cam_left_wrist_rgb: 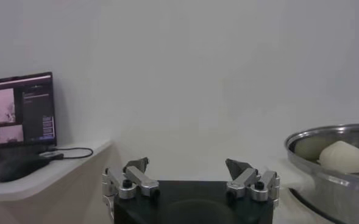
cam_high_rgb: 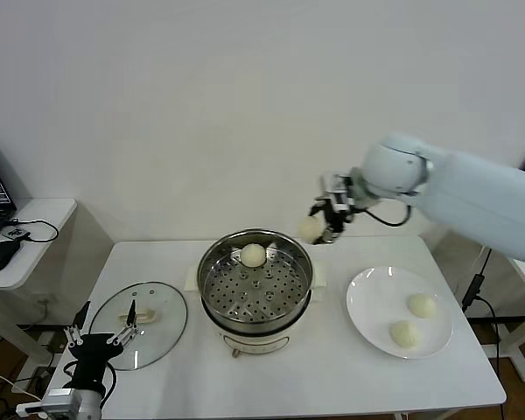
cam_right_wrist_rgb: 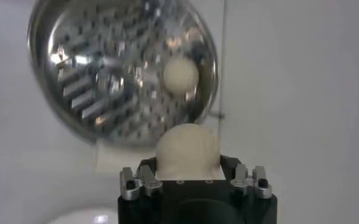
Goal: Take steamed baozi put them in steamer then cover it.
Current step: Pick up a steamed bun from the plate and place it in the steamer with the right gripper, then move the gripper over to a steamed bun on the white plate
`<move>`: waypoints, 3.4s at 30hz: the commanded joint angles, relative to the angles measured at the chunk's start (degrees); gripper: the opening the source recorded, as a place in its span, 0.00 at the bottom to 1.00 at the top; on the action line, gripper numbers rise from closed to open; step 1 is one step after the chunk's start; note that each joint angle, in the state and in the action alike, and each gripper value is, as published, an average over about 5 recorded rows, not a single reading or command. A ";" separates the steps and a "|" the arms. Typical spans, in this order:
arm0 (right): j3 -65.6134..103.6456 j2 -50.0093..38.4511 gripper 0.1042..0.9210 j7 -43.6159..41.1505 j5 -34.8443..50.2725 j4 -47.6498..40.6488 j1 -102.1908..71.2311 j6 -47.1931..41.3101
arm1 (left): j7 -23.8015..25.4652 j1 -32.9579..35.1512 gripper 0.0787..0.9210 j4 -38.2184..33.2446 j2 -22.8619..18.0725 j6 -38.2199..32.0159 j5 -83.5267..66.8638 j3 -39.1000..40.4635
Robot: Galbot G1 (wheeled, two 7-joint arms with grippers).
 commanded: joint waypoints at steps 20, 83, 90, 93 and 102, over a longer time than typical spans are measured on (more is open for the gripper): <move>-2.72 26.04 0.67 4.87 2.55 -15.08 -11.91 -7.68 | 0.06 -0.55 0.88 -0.76 -1.05 -0.13 -0.11 -0.75; 34.90 -39.22 0.88 -13.77 -36.16 9.04 -53.00 18.48 | 0.10 1.75 0.88 0.06 -1.54 -0.52 3.26 0.89; 35.96 -36.01 0.88 -12.00 -37.40 6.90 -54.88 17.69 | 0.11 2.43 0.88 -0.32 -1.88 -0.74 3.40 0.74; 36.11 -34.37 0.88 -11.66 -37.66 6.09 -55.28 17.36 | 0.13 2.64 0.88 -0.66 -1.93 -0.77 3.39 0.60; 36.02 -31.14 0.88 -10.61 -39.27 1.70 -55.14 17.15 | 0.12 2.78 0.88 -0.84 -2.04 -0.79 3.32 0.08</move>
